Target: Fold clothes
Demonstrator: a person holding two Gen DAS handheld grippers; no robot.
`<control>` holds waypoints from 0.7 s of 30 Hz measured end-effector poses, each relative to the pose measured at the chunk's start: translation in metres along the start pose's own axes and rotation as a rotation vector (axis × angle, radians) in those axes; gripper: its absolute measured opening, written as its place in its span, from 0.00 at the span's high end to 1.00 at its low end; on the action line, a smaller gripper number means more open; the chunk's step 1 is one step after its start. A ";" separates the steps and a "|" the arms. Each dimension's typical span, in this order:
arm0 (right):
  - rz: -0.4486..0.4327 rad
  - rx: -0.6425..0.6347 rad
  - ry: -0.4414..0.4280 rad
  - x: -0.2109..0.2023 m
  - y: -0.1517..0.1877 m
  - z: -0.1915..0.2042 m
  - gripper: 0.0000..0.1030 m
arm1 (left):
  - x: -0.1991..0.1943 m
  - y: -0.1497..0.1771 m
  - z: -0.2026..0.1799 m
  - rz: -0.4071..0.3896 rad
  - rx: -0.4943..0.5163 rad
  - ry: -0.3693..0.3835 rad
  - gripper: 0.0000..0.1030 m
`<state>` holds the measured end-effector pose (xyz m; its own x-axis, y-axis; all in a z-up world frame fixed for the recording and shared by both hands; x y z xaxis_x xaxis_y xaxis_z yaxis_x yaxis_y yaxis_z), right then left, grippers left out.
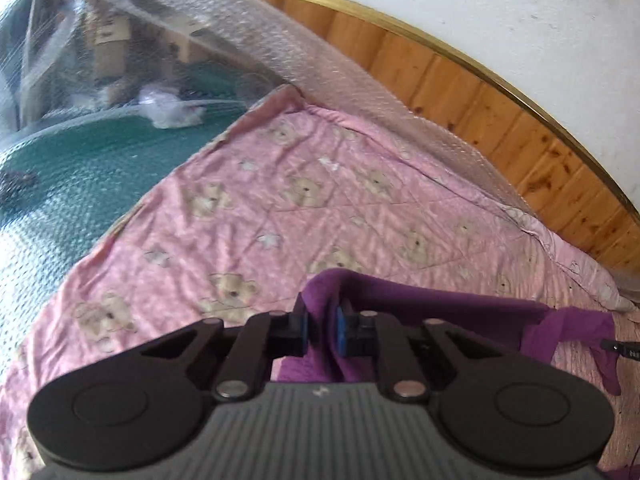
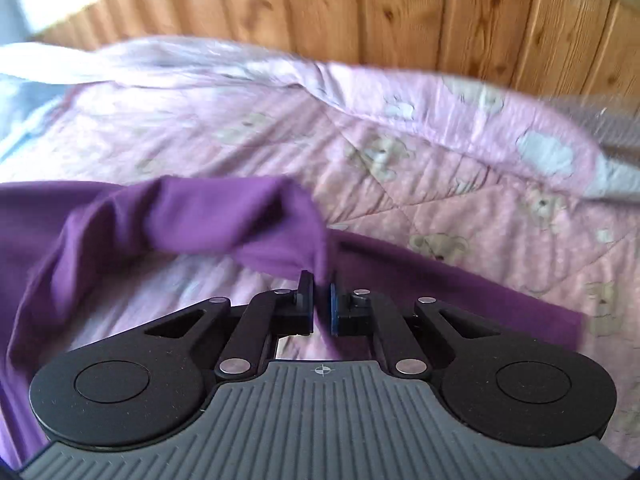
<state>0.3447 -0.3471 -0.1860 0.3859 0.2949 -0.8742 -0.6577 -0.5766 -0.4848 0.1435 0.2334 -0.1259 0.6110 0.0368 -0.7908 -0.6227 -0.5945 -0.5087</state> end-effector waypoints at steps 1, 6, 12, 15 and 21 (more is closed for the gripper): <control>0.014 -0.032 -0.012 -0.010 0.011 0.005 0.99 | 0.004 0.004 0.005 0.018 -0.001 -0.015 0.88; 0.238 -0.110 -0.047 -0.022 0.093 0.023 0.94 | 0.027 0.026 0.031 0.110 -0.007 -0.092 0.88; 0.006 0.297 0.060 -0.065 0.092 -0.056 0.53 | 0.040 0.038 0.048 0.161 -0.011 -0.136 0.88; -0.054 0.311 0.145 -0.048 0.061 -0.081 0.34 | 0.033 0.032 0.038 0.139 0.007 -0.118 0.88; 0.007 0.192 0.152 0.020 0.014 -0.104 0.30 | 0.020 0.026 0.017 0.102 0.059 -0.113 0.88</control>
Point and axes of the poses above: each gripper's, at about its wrist camera, not at the fingertips, and x roughly the way its jaws point, z to its left, y to its underside, the point moved 3 cm from there along x, roughly the way its jaws point, and after that the axes turned 9 degrees about -x, right-handed, at the moved point
